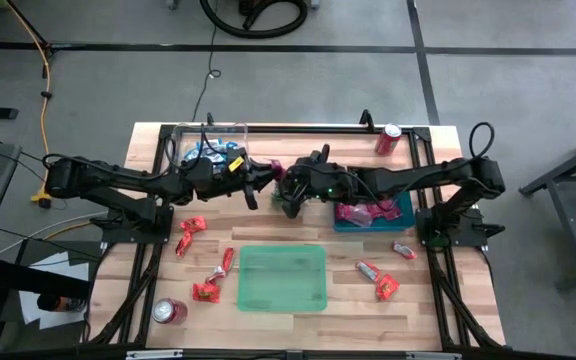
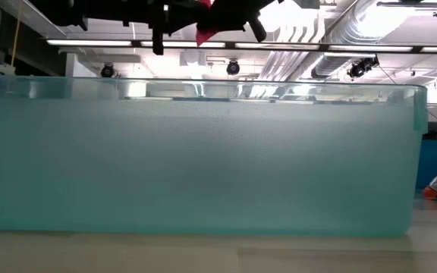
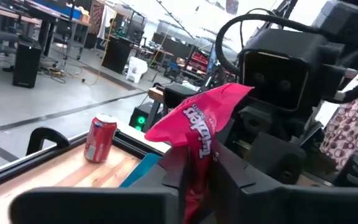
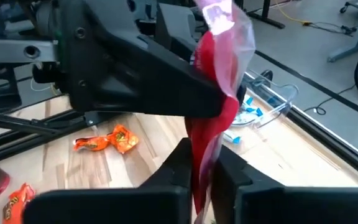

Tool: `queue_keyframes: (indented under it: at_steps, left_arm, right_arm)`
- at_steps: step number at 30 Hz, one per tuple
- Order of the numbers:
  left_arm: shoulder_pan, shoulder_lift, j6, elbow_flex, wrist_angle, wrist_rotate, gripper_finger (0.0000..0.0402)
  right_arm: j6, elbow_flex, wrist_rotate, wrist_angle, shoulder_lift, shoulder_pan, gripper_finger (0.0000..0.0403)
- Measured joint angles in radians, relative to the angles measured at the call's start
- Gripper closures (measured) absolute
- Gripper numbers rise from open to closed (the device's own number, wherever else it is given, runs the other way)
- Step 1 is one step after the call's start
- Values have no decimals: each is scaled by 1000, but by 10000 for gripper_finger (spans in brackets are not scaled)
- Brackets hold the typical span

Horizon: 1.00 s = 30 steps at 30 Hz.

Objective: Sort candy
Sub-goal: Put the red candy into the blue bin

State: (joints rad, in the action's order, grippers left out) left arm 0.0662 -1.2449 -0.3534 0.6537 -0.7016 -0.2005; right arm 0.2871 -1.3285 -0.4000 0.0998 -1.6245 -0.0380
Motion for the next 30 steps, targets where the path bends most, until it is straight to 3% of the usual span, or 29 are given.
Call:
queue_keyframes:
  at_steps: [4,8,12,17,22,30]
  left_arm:
    - [1,0,5,0,0,1,323]
    - [6,46,-9,2,45,14,272]
    - [12,144,-2,1,257,-3,222]
    - [12,268,-49,1,585,-107,181]
    - [12,323,-129,0,719,-124,170]
    - [9,300,-143,0,701,-124,169]
  right_arm:
    - [1,0,0,40,19,5,383]
    - [1,0,-34,201,80,24,394]
    - [16,0,-80,433,175,42,398]
    - [104,25,-132,743,274,40,400]
    - [293,298,-108,711,449,16,401]
    - [769,751,54,516,687,0,402]
